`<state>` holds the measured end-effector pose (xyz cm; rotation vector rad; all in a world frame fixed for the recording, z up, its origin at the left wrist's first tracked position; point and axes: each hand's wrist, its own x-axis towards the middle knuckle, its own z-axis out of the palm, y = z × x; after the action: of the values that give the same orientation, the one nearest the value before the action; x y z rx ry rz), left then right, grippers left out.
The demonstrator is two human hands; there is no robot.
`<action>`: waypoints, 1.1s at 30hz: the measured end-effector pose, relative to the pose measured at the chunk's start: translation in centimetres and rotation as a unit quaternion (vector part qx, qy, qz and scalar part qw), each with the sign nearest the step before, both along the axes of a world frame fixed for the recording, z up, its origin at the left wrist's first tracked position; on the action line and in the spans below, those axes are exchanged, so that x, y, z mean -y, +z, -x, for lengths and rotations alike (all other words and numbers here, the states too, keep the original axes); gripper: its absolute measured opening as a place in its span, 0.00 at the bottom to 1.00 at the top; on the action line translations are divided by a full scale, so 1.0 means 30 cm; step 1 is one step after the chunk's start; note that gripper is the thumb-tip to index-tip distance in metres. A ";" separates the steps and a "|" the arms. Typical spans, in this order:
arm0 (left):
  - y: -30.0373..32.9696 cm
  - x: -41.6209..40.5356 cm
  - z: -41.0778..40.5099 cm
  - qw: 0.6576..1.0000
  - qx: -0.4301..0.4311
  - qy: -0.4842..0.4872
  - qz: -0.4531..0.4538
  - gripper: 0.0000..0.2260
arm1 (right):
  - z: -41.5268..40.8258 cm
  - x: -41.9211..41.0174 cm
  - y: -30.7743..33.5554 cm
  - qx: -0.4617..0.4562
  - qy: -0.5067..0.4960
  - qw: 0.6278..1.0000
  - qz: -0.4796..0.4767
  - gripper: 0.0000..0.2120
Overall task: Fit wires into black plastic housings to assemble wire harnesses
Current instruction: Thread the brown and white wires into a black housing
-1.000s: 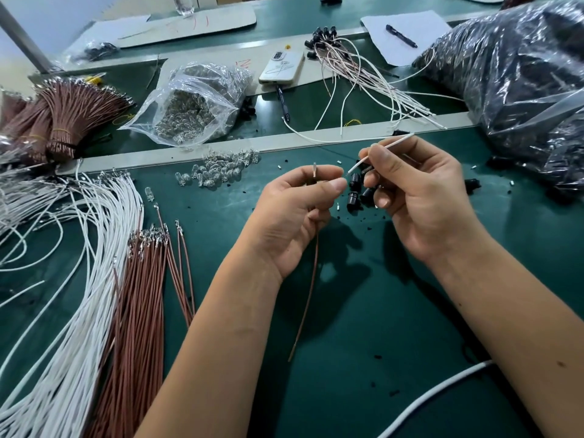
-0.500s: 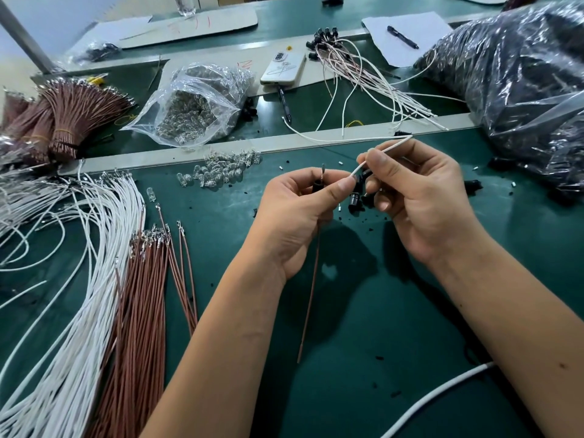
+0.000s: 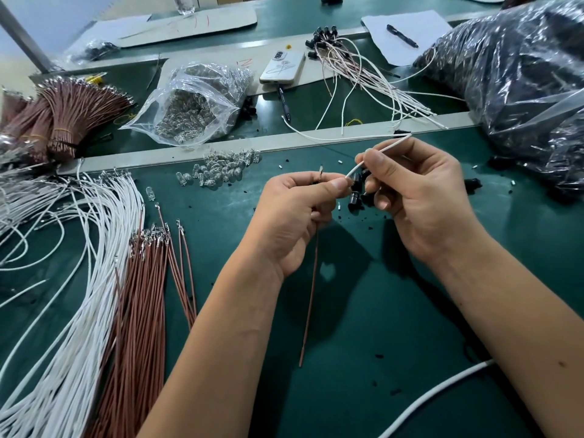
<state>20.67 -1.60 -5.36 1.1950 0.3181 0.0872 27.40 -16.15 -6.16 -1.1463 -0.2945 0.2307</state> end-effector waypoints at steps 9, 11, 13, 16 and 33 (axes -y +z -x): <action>0.004 -0.006 -0.003 0.999 -0.034 0.024 -0.020 0.06 | 0.009 -0.004 -0.001 0.102 -0.033 0.992 0.062 0.08; 0.001 -0.008 -0.004 0.999 -0.035 0.033 -0.025 0.07 | 0.011 -0.006 -0.001 0.105 -0.035 0.992 0.065 0.08; 0.000 -0.008 -0.002 0.998 -0.030 0.045 -0.037 0.05 | 0.011 -0.006 0.000 0.096 -0.039 0.993 0.056 0.07; 0.008 -0.010 0.001 0.999 -0.017 0.030 -0.014 0.05 | 0.003 -0.002 0.006 0.066 -0.054 0.996 0.023 0.09; 0.041 -0.023 0.012 0.978 -0.040 -0.028 0.202 0.17 | -0.005 0.012 0.010 0.009 -0.008 1.000 -0.027 0.04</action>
<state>20.31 -0.91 -4.12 0.8034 0.3533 -0.0738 27.56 -16.50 -5.87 -1.0968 -0.3051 0.1981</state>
